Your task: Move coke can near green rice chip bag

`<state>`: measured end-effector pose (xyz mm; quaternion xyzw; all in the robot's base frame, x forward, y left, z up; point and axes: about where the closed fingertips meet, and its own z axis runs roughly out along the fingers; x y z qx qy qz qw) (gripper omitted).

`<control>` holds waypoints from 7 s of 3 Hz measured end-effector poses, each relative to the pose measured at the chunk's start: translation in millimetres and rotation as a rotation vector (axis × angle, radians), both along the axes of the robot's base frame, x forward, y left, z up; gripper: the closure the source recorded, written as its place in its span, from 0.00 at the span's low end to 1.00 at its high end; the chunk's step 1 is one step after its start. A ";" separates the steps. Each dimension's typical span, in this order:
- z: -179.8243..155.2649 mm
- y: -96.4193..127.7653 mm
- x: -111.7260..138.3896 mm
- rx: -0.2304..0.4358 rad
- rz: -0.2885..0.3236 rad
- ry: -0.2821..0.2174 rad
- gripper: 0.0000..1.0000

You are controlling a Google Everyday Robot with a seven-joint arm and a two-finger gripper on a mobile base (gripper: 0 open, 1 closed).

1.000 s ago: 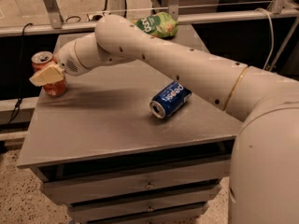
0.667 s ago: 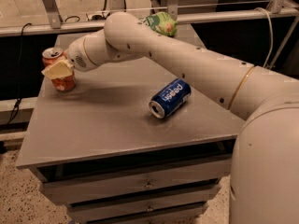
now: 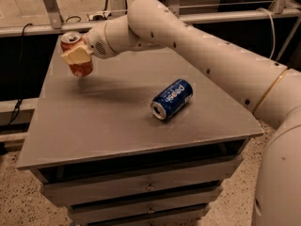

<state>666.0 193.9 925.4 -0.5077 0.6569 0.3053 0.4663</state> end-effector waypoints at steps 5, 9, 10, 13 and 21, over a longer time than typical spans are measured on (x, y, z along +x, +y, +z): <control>100.8 -153.3 37.1 -0.140 -0.347 -0.239 1.00; 69.9 -322.4 136.6 -0.081 -0.733 -0.241 1.00; 52.9 -333.2 159.2 -0.051 -0.774 -0.211 1.00; 3.8 -338.2 201.4 0.120 -0.802 -0.112 0.82; 99.5 -357.4 78.3 -0.018 -0.600 -0.221 0.00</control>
Offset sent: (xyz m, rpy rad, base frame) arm 0.0076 -0.0191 0.0198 -0.0264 -0.0556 -0.0552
